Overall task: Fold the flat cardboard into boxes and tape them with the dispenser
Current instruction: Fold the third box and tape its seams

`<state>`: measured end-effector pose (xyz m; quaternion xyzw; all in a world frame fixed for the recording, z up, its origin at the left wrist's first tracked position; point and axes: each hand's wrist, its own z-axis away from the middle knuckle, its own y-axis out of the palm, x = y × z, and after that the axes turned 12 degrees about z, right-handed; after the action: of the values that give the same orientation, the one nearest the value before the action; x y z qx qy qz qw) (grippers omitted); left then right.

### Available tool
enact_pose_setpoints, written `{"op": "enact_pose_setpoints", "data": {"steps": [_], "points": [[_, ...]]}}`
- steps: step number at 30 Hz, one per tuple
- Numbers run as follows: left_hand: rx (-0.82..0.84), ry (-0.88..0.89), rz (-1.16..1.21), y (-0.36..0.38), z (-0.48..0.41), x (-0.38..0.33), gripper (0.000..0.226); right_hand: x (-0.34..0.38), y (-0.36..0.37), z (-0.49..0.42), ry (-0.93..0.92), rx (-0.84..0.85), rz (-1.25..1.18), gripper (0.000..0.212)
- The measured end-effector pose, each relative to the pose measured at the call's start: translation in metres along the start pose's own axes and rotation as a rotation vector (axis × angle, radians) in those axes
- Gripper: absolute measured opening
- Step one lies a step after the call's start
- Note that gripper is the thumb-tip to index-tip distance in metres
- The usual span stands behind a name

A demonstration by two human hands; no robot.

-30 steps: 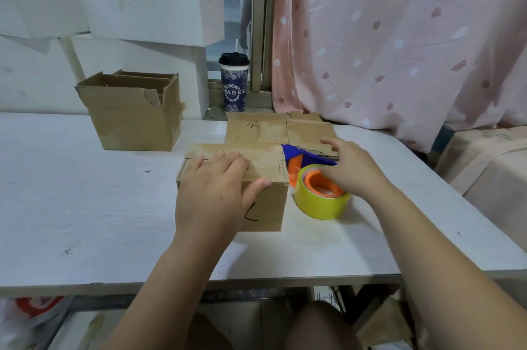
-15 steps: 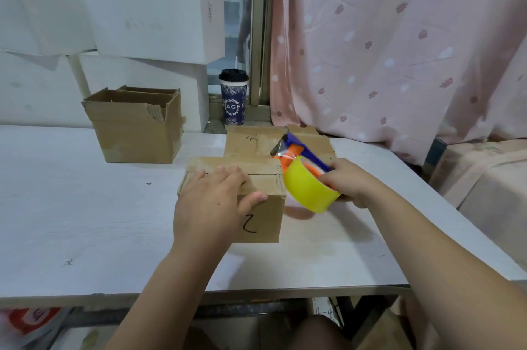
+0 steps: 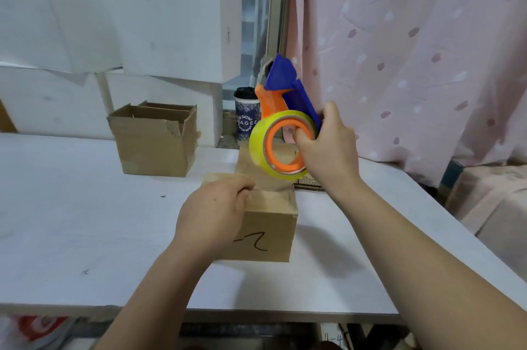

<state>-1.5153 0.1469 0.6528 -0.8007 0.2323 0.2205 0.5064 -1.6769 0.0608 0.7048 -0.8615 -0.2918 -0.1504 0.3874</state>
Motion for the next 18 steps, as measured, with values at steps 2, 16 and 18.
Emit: {"op": "enact_pose_setpoints", "data": {"steps": [2, 16, 18], "points": [[0.008, -0.013, 0.026, -0.001, 0.0, 0.002, 0.033, 0.004, 0.004, 0.004, -0.042, -0.03, 0.08, 0.033], [-0.432, -0.279, 1.186, -0.007, -0.035, -0.037, 0.039, 0.019, 0.013, 0.027, -0.271, -0.107, 0.267, 0.037], [-0.474, -0.34, 1.201, -0.002, -0.038, -0.037, 0.035, 0.019, 0.012, 0.028, -0.279, -0.118, 0.272, 0.036]]}}
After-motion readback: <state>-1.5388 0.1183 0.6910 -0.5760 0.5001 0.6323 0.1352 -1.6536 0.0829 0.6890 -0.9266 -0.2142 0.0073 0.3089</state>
